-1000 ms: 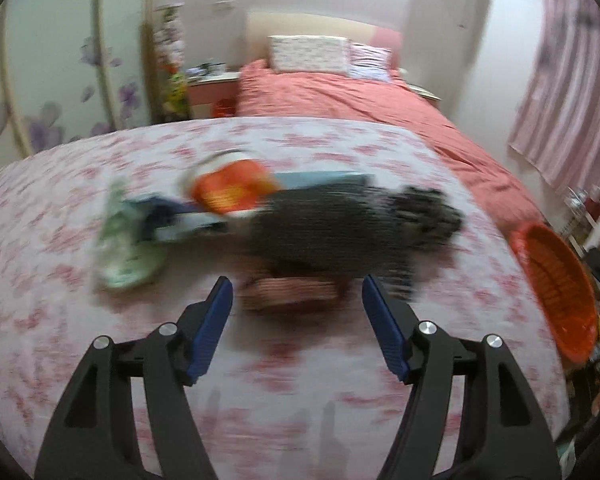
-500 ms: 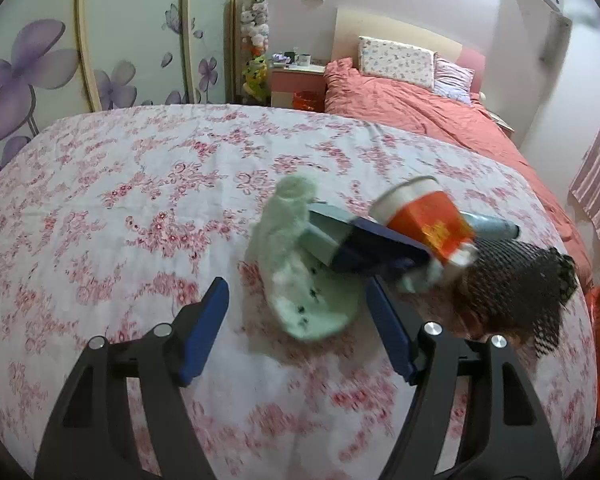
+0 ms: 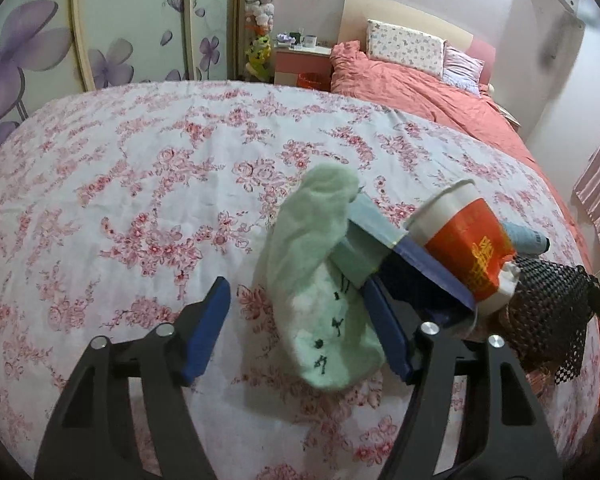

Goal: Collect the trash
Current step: 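Grasp the black floral cloth with the right tool while the left tool grasps the green towel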

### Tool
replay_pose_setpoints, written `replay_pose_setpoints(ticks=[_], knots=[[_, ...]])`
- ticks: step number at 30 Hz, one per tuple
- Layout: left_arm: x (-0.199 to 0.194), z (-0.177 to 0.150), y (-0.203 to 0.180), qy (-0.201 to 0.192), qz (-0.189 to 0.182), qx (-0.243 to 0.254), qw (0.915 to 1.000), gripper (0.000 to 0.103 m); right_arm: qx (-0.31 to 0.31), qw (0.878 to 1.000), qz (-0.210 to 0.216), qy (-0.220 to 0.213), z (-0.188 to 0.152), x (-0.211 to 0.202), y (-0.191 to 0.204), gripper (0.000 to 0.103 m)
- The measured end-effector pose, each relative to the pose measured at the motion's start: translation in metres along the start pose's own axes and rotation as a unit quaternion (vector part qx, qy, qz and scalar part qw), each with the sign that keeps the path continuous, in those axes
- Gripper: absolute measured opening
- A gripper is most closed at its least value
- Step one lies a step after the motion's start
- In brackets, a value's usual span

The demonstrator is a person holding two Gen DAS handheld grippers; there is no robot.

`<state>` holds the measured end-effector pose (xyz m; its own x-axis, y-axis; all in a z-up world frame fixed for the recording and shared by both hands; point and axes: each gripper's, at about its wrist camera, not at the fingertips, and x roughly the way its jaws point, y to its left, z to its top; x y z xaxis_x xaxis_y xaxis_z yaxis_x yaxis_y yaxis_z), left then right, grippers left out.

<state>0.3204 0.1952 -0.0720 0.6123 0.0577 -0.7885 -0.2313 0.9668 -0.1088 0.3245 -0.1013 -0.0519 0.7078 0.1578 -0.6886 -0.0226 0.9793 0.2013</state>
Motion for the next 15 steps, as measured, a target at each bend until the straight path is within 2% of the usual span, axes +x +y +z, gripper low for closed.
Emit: replay_pose_setpoints(ticks=[2,4,6,7,9,12,15], knots=[[0.002,0.001,0.002,-0.003,-0.001,-0.002,1.0000,0.063,-0.004,1.000,-0.001,0.013,-0.001,0.007,0.002,0.054],[0.003,0.002,0.002,-0.004,-0.004,0.001,1.0000,0.052,-0.010,1.000,-0.004,0.024,-0.004,0.013,0.003,0.035],[0.003,0.004,0.002,-0.004,-0.011,0.003,0.9999,0.029,-0.013,0.999,-0.009,0.032,-0.008,0.016,0.003,0.023],[0.003,0.004,0.003,-0.003,-0.016,0.004,0.9999,0.026,-0.009,0.999,-0.007,0.036,-0.008,0.016,0.001,0.018],[0.003,0.004,0.005,-0.006,-0.020,0.007,0.9998,0.018,-0.004,0.999,-0.007,0.034,-0.009,0.014,-0.002,0.013],[-0.003,0.002,0.007,-0.013,-0.021,0.009,0.9996,0.012,-0.003,1.000,-0.006,0.030,-0.009,0.010,-0.004,0.008],[-0.011,0.000,0.010,-0.022,-0.018,0.012,0.9995,0.011,0.002,1.000,-0.005,0.024,-0.009,0.004,-0.008,0.007]])
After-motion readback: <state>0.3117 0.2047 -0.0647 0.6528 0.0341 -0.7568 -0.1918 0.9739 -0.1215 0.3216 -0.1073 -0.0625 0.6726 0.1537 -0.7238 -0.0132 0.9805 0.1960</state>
